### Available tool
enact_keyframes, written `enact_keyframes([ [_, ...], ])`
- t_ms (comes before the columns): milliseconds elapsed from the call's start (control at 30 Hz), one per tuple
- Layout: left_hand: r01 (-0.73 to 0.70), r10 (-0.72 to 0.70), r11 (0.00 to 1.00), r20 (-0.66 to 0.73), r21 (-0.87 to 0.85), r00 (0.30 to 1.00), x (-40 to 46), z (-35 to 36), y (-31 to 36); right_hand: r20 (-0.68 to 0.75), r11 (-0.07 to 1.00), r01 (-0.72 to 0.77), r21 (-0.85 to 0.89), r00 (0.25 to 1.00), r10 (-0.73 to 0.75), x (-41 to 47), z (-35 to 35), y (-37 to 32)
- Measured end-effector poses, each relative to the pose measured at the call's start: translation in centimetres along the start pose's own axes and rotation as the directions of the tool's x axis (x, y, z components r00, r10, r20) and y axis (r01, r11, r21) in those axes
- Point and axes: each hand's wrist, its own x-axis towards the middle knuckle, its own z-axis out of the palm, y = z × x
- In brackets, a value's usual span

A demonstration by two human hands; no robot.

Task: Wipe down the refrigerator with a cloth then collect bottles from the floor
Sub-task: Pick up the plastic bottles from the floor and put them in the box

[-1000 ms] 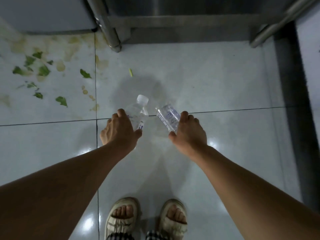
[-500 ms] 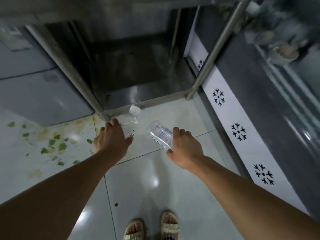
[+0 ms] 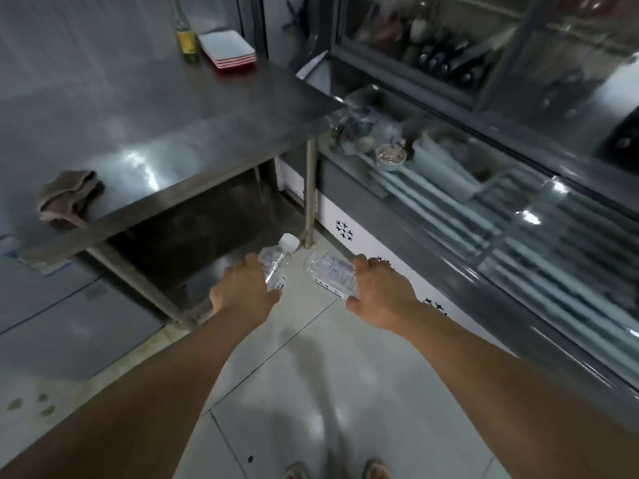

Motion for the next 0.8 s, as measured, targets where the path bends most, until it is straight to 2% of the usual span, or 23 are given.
enact_keyframes([
  [267, -0.248, 0.249, 0.968, -0.028, 0.034, 0.968, -6.3, -4.1, 11.8, -0.113, 0.982, -0.19, 0.025, 0.975, 0.191, -11.2, -5.9, 7.8],
  [567, -0.449, 0.45, 0.892, -0.016, 0.053, 0.893, -21.7, -3.7, 21.6, -0.142, 0.931, -0.362, 0.051, 0.92, 0.365, -31.1, -6.2, 15.2],
  [700, -0.557, 0.556, 0.828, 0.035, 0.059, 0.83, -30.6, -2.0, 25.7, -0.14, 0.88, -0.468, 0.085, 0.869, 0.475, -41.9, -5.3, 17.8],
  [800, -0.619, 0.618, 0.785, 0.048, 0.026, 0.785, -37.6, -1.0, 29.2, -0.142, 0.816, -0.567, 0.115, 0.803, 0.579, -50.1, -4.7, 19.7],
])
